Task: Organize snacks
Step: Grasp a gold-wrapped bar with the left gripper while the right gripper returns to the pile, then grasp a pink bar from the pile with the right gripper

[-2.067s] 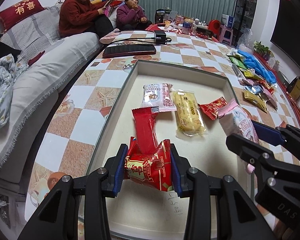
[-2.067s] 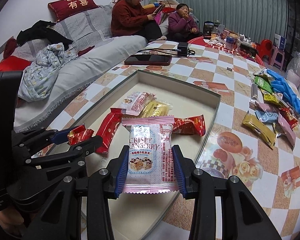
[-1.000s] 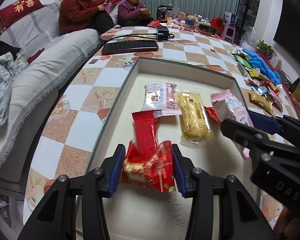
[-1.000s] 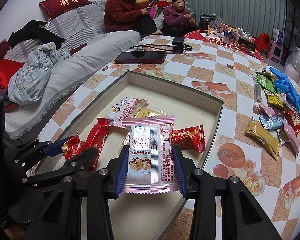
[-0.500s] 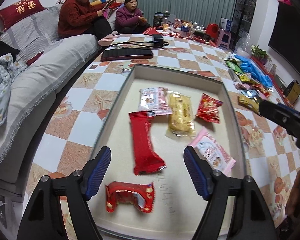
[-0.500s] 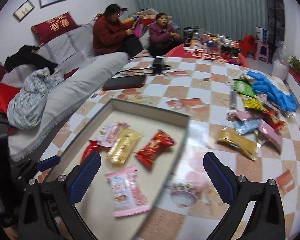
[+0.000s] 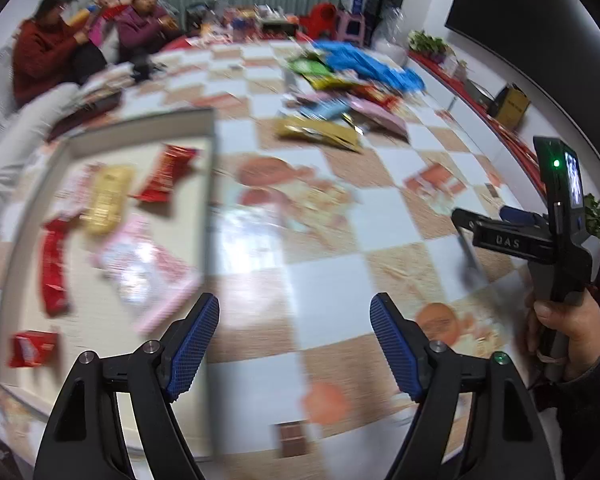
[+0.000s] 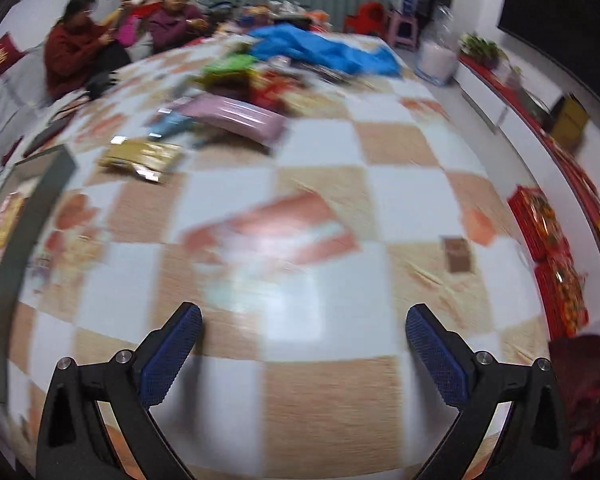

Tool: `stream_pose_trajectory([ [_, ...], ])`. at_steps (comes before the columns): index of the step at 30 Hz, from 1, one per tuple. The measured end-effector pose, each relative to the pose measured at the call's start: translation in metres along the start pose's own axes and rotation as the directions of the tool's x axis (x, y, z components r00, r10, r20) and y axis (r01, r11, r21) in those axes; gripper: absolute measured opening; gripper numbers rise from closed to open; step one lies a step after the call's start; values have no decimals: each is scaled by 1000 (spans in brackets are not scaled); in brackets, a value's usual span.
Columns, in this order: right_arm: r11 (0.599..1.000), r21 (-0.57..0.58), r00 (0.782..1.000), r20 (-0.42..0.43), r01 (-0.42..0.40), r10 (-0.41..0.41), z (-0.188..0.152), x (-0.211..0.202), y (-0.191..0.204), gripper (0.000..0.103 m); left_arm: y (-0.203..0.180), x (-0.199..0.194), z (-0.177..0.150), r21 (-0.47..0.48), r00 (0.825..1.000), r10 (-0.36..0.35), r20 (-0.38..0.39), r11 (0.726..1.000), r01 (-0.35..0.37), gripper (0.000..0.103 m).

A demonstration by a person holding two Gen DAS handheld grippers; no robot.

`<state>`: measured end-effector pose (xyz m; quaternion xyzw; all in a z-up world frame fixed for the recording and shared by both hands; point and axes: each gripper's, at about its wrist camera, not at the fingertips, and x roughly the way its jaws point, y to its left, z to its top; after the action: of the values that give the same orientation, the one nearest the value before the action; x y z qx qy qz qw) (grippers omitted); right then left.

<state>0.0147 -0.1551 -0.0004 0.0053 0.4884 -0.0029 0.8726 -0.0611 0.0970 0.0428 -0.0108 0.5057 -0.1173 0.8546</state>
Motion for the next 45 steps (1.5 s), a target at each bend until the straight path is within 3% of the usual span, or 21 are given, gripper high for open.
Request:
stream_pose_trajectory([
  [3,999,17,999,14,-31,31,0,-2,-17,103,-17,28,11,-53,998,-30,-64,998,26,81],
  [6,1000,13,1000,24,-16,16,-2,-1,-15,103,-27,52,27,-91,995,7,-96,996,-16,81],
  [14,1000,6,1000,27,-4,4,-2,1,-11,103,-38,90,80,-152,987,143,-81,976,-153,89],
  [17,1000,4,1000,26,-5,4,-2,1,-11,103,-33,101,104,-236,993,96,-71,965,-111,89],
  [20,1000,0,1000,28,-12,12,-2,0,-11,103,-21,105,120,-383,999,19,-50,923,-36,89],
  [22,1000,-5,999,29,-20,20,-2,0,-10,103,-12,107,128,-486,999,-2,-34,874,-15,89],
  [25,1000,-9,999,28,-23,23,-2,0,-9,103,-1,115,144,-588,995,63,-71,804,-93,89],
  [28,1000,-11,999,29,-29,29,-3,0,-9,103,-2,125,159,-594,978,133,-160,778,-203,89],
  [31,999,-9,999,31,-35,35,-3,-1,-9,103,-17,140,168,-475,939,227,-257,817,-328,90],
  [34,999,-6,999,33,-42,42,-3,-2,-9,103,-24,138,163,-427,931,288,-222,830,-359,77],
  [35,999,-5,998,34,-44,44,-3,-2,-9,103,-23,134,162,-424,933,299,-199,832,-357,62],
  [36,999,-4,998,35,-47,47,-3,-2,-10,103,-22,132,163,-417,936,300,-184,839,-351,38],
  [39,999,-3,998,36,-51,51,-4,-2,-10,103,-15,127,164,-387,954,248,-171,873,-296,27],
  [42,999,-4,998,35,-50,50,-4,-2,-10,103,-8,125,156,-357,984,134,-114,919,-166,20],
  [45,999,-7,998,34,-48,48,-4,-2,-10,103,-6,108,127,-283,989,137,-62,948,-149,19],
])
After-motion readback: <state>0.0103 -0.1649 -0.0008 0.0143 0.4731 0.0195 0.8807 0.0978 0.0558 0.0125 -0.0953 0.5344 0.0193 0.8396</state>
